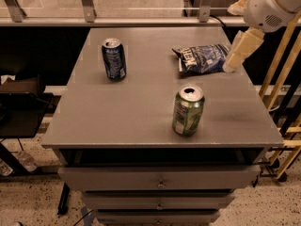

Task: Pick pepsi can

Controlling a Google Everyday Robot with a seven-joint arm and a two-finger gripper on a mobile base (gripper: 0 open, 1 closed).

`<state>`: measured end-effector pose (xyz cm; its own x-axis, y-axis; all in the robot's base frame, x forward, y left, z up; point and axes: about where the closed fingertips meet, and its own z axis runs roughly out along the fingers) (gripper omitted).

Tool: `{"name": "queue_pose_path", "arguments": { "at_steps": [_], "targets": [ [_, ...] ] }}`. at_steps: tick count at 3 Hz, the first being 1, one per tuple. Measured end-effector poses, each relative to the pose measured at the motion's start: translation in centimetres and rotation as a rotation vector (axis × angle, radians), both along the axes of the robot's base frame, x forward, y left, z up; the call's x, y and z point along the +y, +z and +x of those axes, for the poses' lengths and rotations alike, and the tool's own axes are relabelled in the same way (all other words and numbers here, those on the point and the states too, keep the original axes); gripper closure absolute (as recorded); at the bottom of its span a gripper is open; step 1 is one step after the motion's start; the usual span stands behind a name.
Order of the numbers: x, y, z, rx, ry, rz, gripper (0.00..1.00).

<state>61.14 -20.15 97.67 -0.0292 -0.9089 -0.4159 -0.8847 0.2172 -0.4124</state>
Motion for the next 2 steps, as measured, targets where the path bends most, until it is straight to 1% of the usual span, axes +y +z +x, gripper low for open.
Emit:
{"name": "queue_pose_path", "arguments": {
  "at_steps": [1,2],
  "targets": [
    [2.7,-1.6,3.0,-0.008,-0.006,0.141,0.00],
    [7.0,-3.1,5.0,0.012,0.018,0.298,0.00]
  ]
}}
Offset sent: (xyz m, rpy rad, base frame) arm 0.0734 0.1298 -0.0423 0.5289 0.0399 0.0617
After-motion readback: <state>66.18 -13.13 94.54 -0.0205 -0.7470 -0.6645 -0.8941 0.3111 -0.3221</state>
